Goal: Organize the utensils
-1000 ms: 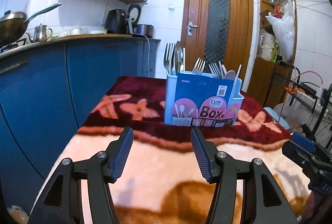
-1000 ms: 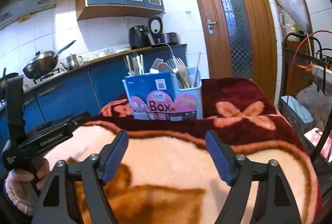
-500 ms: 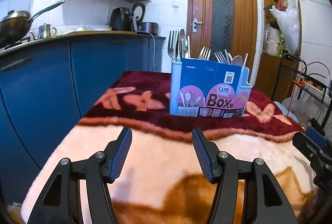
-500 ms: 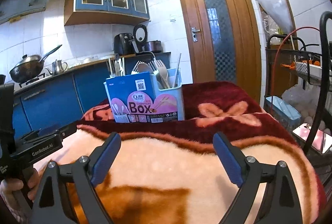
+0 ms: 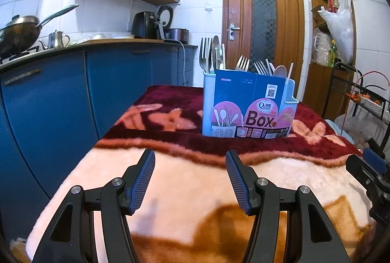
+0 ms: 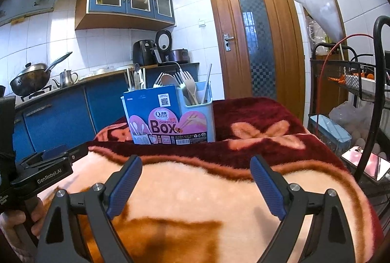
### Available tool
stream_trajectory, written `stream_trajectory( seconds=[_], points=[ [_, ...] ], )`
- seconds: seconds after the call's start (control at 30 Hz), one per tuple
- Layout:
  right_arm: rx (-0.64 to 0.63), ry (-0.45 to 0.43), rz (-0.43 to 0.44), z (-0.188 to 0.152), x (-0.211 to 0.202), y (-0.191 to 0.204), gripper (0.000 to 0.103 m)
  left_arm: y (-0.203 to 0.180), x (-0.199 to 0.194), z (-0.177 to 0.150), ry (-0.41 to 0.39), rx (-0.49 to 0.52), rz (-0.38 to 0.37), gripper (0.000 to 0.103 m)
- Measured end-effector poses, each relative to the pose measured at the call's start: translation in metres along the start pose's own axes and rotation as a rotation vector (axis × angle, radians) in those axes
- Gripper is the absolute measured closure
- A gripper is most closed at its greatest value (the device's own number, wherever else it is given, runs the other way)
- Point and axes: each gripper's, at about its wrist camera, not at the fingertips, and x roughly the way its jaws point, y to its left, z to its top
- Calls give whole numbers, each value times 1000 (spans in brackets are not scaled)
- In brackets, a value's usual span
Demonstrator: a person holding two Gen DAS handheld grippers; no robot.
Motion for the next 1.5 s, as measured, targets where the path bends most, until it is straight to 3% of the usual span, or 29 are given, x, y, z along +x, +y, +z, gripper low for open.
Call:
stream_trajectory(
  seconds=[1.5],
  points=[
    [-4,1,-1,0,0,1,11,-1,-1,-1,-5,11,1,41]
  ],
)
